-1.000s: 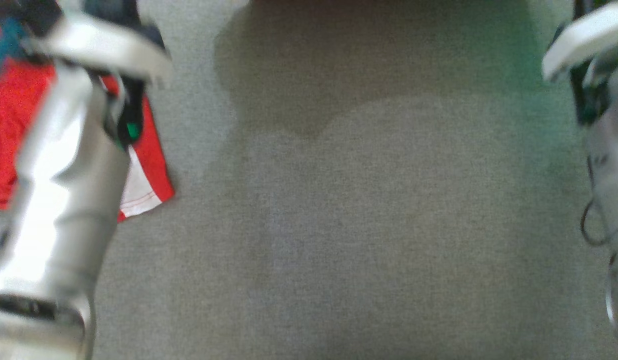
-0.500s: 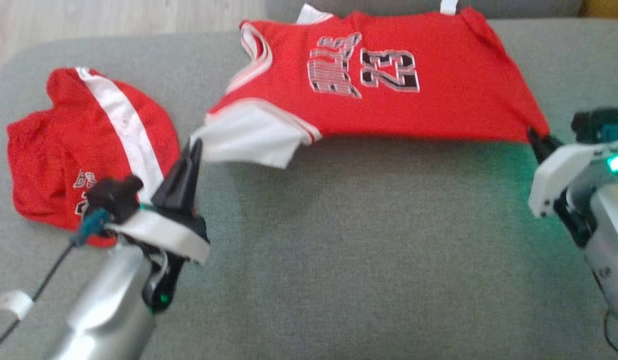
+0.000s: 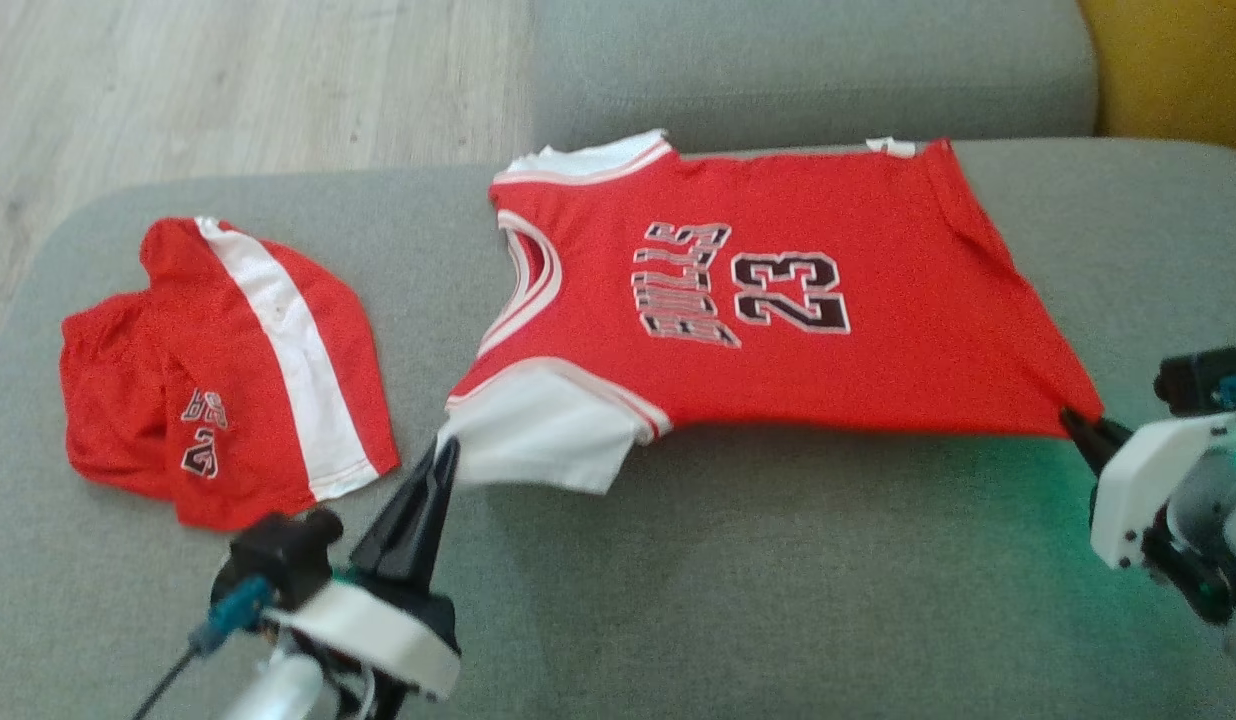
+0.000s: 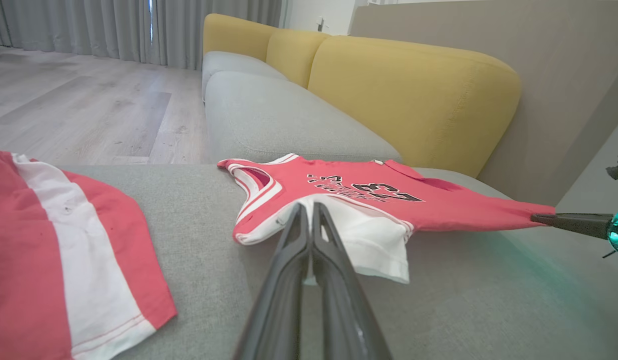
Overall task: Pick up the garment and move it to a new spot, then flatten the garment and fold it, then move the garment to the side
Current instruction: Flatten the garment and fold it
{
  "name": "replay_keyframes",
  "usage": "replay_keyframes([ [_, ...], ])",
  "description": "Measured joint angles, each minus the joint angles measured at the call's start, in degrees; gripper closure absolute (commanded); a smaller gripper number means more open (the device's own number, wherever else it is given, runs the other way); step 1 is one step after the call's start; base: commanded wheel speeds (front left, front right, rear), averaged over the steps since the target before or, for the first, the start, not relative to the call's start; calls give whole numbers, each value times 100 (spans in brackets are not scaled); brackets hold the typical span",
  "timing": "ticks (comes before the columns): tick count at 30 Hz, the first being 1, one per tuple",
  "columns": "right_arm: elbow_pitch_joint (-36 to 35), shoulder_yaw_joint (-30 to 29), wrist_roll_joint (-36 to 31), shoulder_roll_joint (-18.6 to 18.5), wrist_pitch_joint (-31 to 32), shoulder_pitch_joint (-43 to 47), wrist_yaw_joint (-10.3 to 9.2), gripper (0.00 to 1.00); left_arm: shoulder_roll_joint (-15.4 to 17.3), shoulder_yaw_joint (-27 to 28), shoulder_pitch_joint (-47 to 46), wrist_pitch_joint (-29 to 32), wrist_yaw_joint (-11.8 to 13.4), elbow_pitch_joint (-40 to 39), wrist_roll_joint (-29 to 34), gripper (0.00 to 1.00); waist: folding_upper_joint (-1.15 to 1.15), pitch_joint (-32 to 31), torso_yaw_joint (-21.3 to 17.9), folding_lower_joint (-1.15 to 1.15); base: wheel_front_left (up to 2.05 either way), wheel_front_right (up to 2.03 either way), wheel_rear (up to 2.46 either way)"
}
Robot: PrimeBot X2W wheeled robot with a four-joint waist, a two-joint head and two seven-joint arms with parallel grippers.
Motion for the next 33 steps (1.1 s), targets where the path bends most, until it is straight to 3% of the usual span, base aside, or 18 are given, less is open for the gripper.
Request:
replay_keyframes([
  [8, -615, -148, 394, -267, 154, 762, -1, 100, 226, -83, 864, 177, 463, -1007, -9, 100, 0, -263, -91, 0, 0, 0, 0],
  [13, -916, -490, 476, -294, 153, 982, 0, 100, 278, -87, 917, 200, 625, -1269, -9, 100, 0, -190, -93, 0, 0, 0, 0],
  [24, -1157, -1303, -205, -8, 101, 949, 0, 100, 274, 29, 177, 236, 563, -1173, 46, 100, 0, 306, -67, 2, 0, 0, 0],
  [33, -1079, -1757, -946, 367, 320, 307, -1, 100, 275, -69, -790, 509, 144, -377, 298, 100, 0, 753, -106, 2, 0, 0, 0],
])
